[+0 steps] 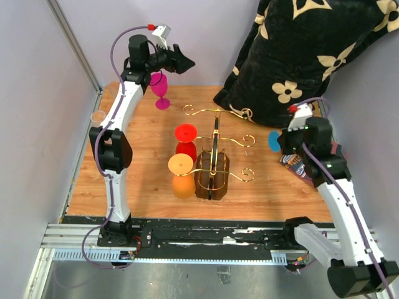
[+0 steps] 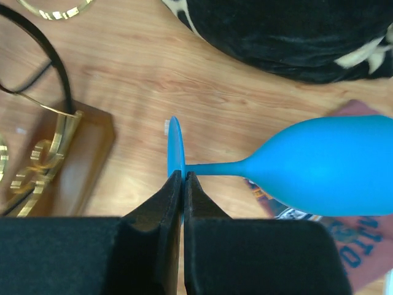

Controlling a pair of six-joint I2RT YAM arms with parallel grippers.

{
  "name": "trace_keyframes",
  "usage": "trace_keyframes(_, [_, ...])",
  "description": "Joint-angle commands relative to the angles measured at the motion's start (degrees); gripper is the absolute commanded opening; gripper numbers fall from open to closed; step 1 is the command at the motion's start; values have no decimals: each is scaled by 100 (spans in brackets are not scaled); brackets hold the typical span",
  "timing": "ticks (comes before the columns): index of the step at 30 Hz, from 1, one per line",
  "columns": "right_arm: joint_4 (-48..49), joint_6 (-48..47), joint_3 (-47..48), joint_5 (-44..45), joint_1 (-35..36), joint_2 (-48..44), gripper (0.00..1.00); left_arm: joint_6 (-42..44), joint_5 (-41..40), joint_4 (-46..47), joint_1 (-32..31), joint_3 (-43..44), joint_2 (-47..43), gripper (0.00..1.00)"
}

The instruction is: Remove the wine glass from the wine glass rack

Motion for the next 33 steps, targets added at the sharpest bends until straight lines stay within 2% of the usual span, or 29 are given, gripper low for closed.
trace_keyframes(1, [1051, -1609, -586, 2207, 1057, 46, 1, -147, -415, -149, 2, -58, -647, 78])
trace_keyframes(6, [3131, -3465, -2138, 2840, 1301, -387, 1, -398, -701, 459, -2, -1077, -1517, 79])
trace_keyframes(10, [4203, -4447, -3011, 3081, 1305, -556, 1, -556, -729, 405, -2, -1175, -1689, 79])
trace_keyframes(17, [5115, -5244, -3897, 3174, 1295, -105, 1, -668, -670, 387, -8, -1416, -1796, 77])
trace_keyframes(22, [5548, -5568, -3946, 3310, 1306, 612, 1, -309, -840, 24, -5, -1314, -1839, 77])
trace_keyframes(29, [6294, -6083, -4087, 3449, 1663, 1558, 1, -277, -874, -71, -10, -1431, -1943, 78])
trace_keyframes(33, [6444, -6000, -4074, 3522, 1717, 2028, 1, -267, -899, 28, -7, -1690, -2173, 78])
